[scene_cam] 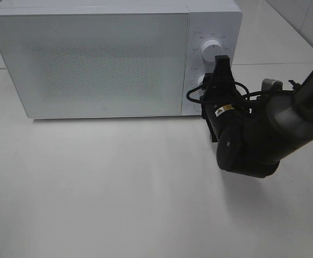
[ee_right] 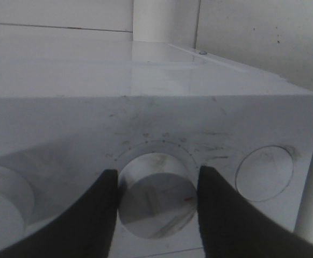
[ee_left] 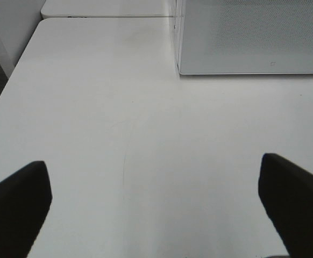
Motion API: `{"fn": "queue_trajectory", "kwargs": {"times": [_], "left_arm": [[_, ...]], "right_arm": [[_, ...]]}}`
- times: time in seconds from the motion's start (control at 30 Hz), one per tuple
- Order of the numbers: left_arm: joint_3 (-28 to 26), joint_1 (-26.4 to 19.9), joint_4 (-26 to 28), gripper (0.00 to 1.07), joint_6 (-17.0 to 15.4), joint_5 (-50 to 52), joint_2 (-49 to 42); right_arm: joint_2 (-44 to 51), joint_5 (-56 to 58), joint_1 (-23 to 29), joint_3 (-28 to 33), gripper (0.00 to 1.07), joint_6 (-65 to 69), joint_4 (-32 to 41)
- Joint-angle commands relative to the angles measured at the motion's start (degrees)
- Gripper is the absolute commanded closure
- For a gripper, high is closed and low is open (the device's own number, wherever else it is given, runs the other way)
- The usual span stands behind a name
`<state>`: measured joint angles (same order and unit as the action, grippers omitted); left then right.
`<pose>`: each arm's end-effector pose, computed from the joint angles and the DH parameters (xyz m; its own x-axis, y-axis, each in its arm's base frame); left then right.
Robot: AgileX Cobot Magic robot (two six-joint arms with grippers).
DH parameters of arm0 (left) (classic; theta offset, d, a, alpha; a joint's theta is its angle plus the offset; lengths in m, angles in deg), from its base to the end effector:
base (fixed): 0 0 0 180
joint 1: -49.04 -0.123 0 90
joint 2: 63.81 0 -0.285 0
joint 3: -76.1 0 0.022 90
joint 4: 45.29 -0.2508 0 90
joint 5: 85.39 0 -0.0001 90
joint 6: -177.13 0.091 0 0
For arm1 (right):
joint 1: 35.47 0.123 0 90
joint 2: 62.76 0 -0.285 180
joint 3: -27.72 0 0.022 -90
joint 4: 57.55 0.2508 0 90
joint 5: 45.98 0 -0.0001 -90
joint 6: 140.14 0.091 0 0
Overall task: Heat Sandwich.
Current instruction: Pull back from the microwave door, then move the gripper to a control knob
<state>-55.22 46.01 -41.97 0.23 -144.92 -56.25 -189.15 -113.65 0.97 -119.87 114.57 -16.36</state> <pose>-0.0042 -0.0048 0.2786 -0.4336 0.0017 -0.9011 0.0028 1.0000 0.0006 0.3160 0.1644 0.1171 0.0205 0.9995 -0.0250 0.1030 0.0227 0.9944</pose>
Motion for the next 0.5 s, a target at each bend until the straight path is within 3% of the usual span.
{"fn": "queue_trajectory", "kwargs": {"times": [0.03,0.5], "left_arm": [[0.23,-0.06,-0.17,0.06,-0.34,0.52,-1.55],[0.23,-0.06,-0.17,0.06,-0.34,0.52,-1.55]], "right_arm": [[0.4,-2.81,0.11,-0.63,0.92,6.25,-3.44],[0.4,-4.3,0.11,-0.63,0.91,10.83,-3.61]]}}
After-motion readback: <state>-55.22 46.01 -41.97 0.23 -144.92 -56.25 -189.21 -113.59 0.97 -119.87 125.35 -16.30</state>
